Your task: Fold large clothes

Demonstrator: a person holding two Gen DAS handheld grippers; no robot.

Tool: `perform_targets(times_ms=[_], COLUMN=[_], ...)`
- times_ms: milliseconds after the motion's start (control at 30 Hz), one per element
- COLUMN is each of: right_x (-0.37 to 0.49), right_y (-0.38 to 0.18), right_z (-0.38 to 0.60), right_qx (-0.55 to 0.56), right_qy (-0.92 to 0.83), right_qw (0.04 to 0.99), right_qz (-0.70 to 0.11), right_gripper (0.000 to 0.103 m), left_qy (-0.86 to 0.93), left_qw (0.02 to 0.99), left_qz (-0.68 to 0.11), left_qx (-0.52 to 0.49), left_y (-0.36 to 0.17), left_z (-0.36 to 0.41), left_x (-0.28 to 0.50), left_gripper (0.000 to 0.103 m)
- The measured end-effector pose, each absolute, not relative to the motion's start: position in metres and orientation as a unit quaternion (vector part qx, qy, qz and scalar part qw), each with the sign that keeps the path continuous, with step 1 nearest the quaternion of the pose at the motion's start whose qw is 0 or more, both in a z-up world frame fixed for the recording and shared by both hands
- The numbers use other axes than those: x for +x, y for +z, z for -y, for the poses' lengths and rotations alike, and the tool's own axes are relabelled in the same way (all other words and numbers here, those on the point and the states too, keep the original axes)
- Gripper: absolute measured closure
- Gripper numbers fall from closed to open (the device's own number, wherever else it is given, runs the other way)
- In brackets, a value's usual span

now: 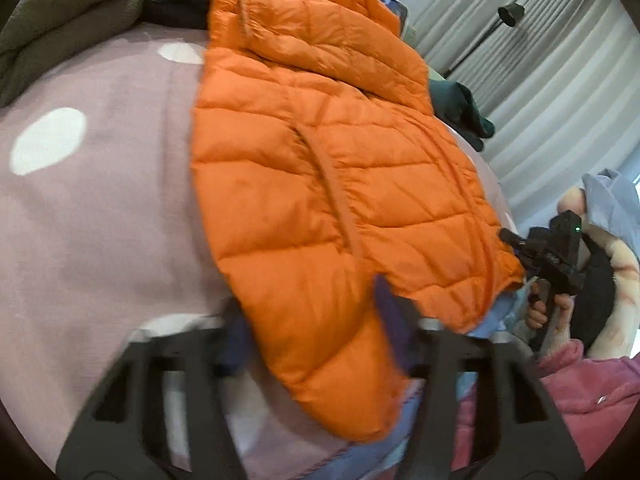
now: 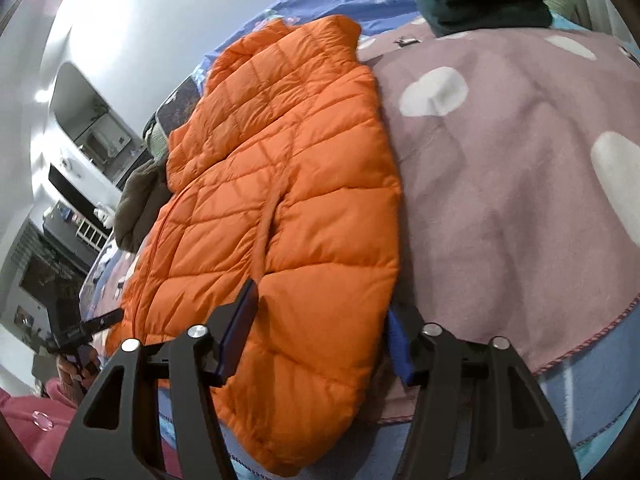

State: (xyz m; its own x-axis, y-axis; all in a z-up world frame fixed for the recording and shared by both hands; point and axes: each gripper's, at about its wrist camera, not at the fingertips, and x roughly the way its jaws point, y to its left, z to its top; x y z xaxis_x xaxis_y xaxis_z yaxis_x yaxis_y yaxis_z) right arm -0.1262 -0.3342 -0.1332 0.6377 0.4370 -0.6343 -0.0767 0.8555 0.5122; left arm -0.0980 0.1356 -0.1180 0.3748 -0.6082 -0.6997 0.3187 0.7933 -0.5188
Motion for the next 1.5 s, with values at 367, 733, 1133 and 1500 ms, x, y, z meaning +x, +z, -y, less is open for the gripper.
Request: perform_targets(times_ms=[367, 733, 1133, 1500], right_x=[-0.155, -0.205, -0.144, 0.006], right_y=[-0.052, 0.029, 0.033, 0.0], right_z=[0.35, 0.352, 0.346, 0.336], right_qx=[0.26, 0.214, 0.202, 0.166], right_qy=[0.195, 0.214, 0.187, 0.098], right_qw=[0.91, 0.938, 0.946, 0.949], right_qz=[-0.255, -0.168, -0.171, -0.249], right_gripper=[0.097, 0.095, 0.093, 0.088], left_qy=[-0.308, -0.301, -0.253, -0.192], left_qw=[0.873, 0.912, 0.924, 0.929], left_qz=[-0.341, -0.242, -0.26, -0.306], left_qx=[-0.165, -0.14, -0.12, -0.075], left_y=[-0.023, 0.058, 0.053, 0.024], left_z=[-0.147, -0.153, -0.147, -0.121], left_x=[-0.122, -0.178, -0.128, 0.024], left_gripper=[0.093, 0.092, 0.084, 0.082])
